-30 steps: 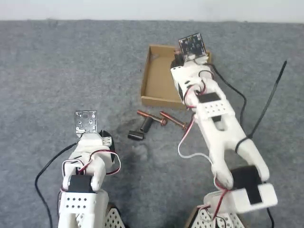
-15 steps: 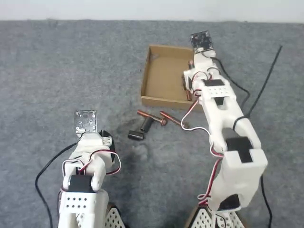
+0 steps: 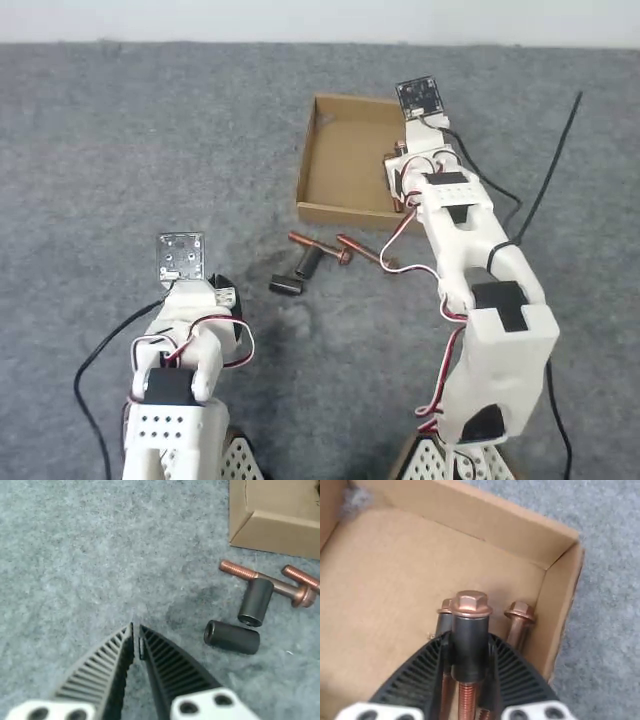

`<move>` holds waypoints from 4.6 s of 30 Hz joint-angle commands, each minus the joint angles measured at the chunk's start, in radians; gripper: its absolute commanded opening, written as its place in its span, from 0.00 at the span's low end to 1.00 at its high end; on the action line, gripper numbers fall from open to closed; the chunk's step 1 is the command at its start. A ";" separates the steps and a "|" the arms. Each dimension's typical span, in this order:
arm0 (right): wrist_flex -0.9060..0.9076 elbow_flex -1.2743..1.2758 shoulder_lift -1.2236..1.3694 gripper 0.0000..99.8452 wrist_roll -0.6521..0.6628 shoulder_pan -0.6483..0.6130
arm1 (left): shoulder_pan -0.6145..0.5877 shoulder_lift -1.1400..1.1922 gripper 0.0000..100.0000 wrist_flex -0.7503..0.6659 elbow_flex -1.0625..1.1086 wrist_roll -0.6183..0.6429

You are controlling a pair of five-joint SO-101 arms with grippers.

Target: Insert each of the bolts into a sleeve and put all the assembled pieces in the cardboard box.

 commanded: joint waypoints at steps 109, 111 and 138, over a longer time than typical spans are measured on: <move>1.385 -0.178 -0.455 0.01 -0.612 -0.177 | -0.008 -0.015 0.01 0.006 -0.013 -0.100; 1.376 -0.112 -0.484 0.01 -0.543 -0.159 | -0.008 -0.015 0.01 0.006 -0.013 -0.100; 0.588 0.678 -0.628 0.01 -0.341 0.308 | -0.009 -0.015 0.01 0.006 -0.024 -0.100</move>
